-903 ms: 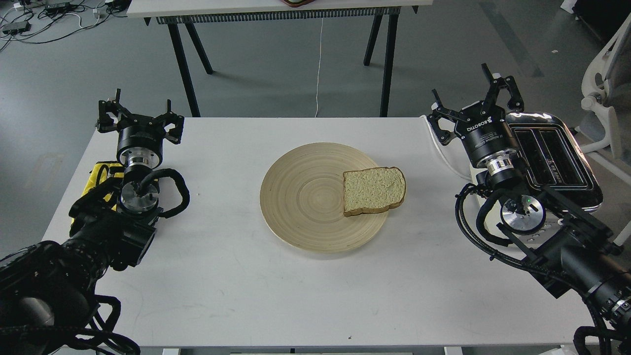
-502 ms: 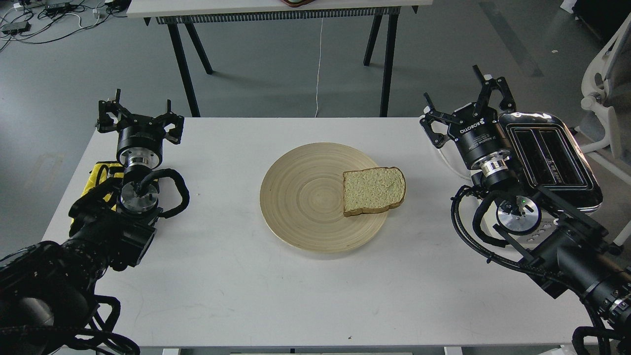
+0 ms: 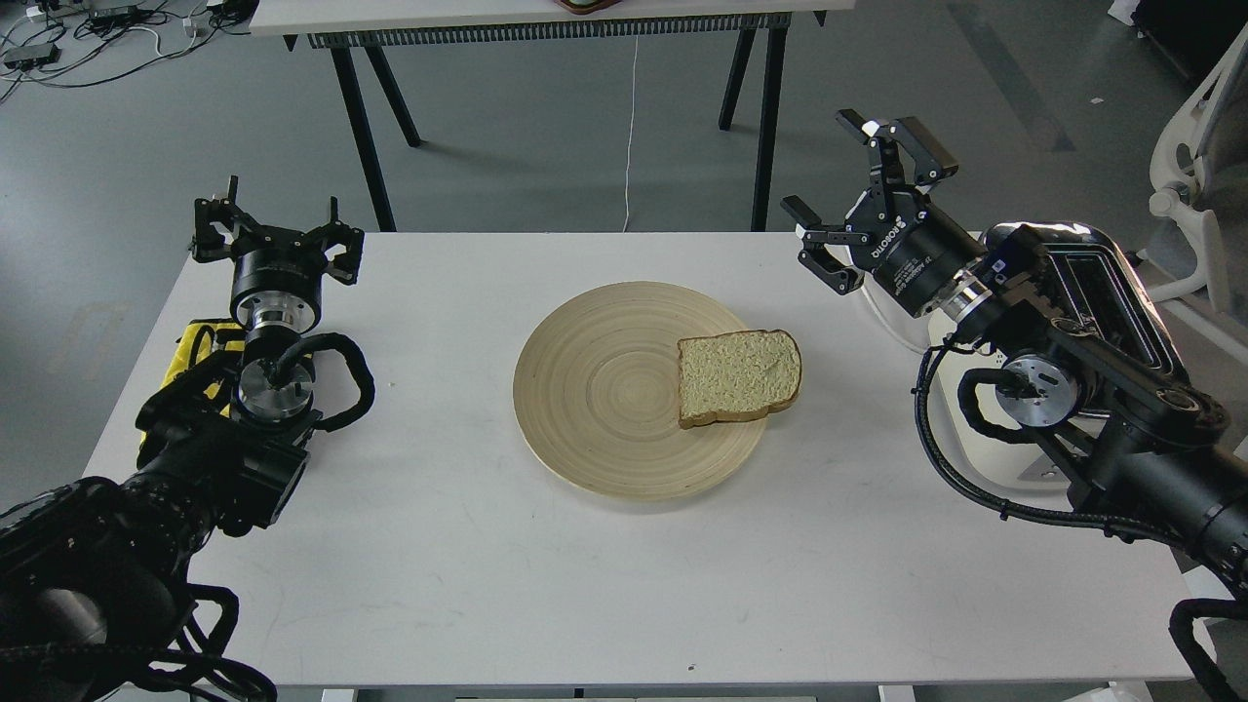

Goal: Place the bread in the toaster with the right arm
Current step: 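Swing the right gripper away from the toaster toward the bread slice, then reach the open right gripper to the bread slice edge and close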

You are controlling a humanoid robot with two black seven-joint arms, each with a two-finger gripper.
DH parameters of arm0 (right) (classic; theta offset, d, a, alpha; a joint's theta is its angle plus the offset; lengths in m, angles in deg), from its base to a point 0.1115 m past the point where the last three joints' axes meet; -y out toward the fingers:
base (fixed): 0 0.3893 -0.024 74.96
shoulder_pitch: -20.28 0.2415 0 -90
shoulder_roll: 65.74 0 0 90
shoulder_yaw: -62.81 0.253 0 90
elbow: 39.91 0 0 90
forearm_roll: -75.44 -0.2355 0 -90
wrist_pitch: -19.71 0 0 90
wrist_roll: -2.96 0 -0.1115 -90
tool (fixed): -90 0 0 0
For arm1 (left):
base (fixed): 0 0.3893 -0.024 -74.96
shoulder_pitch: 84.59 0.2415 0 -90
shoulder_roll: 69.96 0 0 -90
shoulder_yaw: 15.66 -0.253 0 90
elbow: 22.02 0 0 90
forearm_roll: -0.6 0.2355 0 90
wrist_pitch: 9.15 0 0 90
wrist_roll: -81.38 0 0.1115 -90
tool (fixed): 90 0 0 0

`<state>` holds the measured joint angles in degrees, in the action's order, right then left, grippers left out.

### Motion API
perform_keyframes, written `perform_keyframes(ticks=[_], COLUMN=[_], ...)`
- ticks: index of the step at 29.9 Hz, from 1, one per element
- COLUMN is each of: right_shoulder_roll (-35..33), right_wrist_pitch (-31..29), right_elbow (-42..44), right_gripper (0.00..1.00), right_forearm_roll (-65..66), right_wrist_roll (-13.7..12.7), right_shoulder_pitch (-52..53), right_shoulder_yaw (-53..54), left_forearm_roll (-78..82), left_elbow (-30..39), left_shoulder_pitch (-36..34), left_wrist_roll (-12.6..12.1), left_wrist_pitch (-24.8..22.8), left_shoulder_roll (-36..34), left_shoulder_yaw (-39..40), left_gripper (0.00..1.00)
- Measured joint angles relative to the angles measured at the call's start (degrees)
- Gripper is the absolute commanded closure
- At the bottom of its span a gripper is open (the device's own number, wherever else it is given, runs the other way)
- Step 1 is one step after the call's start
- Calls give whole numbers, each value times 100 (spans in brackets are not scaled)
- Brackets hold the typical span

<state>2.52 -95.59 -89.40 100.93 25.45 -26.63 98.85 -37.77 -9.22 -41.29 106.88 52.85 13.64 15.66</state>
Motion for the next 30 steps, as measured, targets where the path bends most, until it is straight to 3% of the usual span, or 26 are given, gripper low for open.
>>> perform_keyframes(ticks=[12, 19, 30], right_shoulder_roll=[-476, -437, -3], right_wrist_pitch=[1291, 1989, 2140], right_elbow=[0, 77, 445], right_gripper=[1, 1, 1], right_forearm_roll=[2781, 3012, 3015], right_wrist_roll=[-137, -682, -739], right_shoulder_pitch=[161, 171, 200], right_shoulder_yaw=[-1092, -1798, -2316], left_forearm_roll=[3, 3, -1], left_elbow=[3, 3, 3], left_shoulder_pitch=[-5, -6, -6], left_wrist_roll=[0, 0, 0], left_wrist_pitch=[0, 0, 0], left_shoulder_roll=[7, 7, 7], left_shoulder_yaw=[4, 0, 4], left_gripper=[0, 0, 0])
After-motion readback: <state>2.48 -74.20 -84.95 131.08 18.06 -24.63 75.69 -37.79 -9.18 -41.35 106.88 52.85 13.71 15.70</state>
